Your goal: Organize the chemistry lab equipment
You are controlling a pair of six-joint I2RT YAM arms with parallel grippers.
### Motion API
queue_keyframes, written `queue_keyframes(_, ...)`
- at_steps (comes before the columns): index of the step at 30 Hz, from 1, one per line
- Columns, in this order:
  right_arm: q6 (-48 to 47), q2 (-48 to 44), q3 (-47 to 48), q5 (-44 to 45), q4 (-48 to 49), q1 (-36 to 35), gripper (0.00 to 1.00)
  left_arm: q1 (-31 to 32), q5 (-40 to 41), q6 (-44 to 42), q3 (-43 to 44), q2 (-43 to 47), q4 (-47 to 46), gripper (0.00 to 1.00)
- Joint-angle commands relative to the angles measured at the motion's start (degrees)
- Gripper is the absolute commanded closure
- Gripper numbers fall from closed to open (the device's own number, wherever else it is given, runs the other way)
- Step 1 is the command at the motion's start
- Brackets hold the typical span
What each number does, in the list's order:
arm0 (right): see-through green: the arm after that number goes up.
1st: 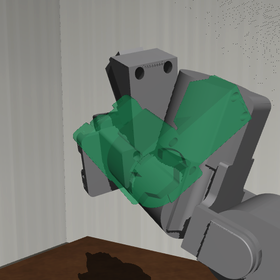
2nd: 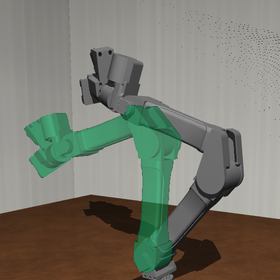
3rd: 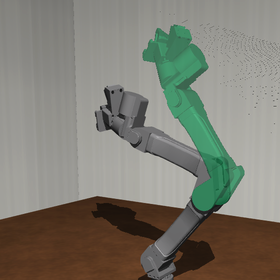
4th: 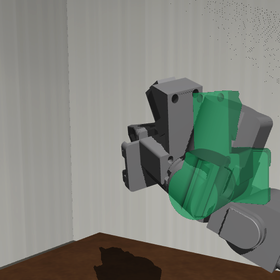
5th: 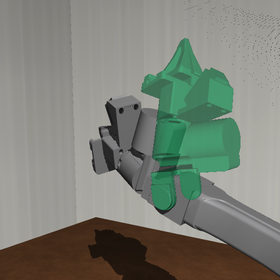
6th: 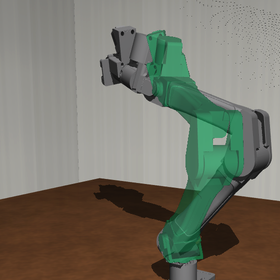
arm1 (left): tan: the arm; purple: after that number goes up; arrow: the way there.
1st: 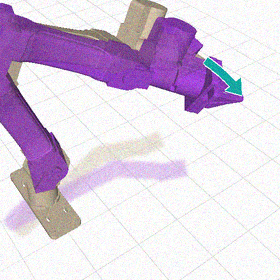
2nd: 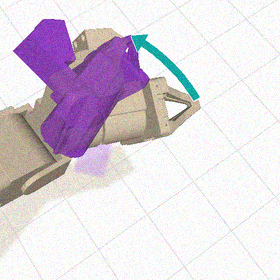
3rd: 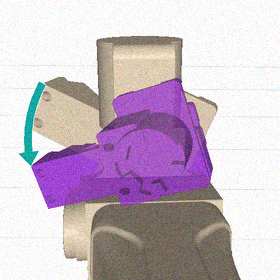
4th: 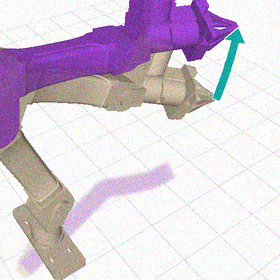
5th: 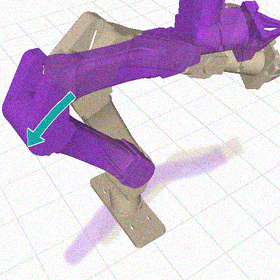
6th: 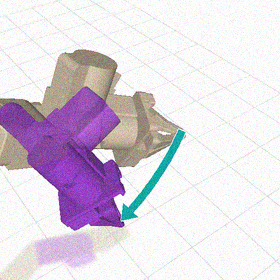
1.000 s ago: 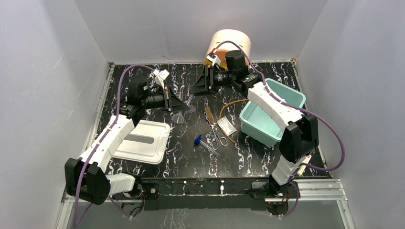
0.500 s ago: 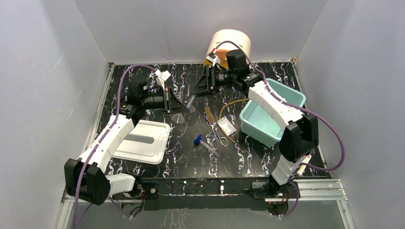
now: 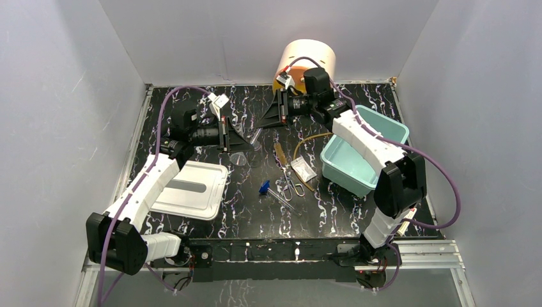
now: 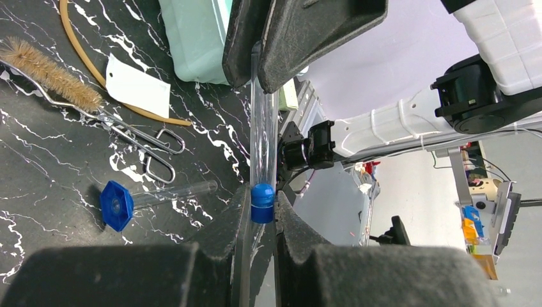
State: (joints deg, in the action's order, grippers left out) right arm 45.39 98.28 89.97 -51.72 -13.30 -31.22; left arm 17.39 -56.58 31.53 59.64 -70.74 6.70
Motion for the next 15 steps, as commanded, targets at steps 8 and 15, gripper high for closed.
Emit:
queue_keyframes(8,5.18,-3.78,-3.33,-3.62,9.28,0.62,0.71,0.19,-0.99,2.66,1.29,1.66,-5.21,1.00)
queue_keyframes(15,9.12,-4.95,-4.99,-3.38,12.70,1.67,0.78,0.15,0.65,5.35,1.45,1.61,-6.33,0.80)
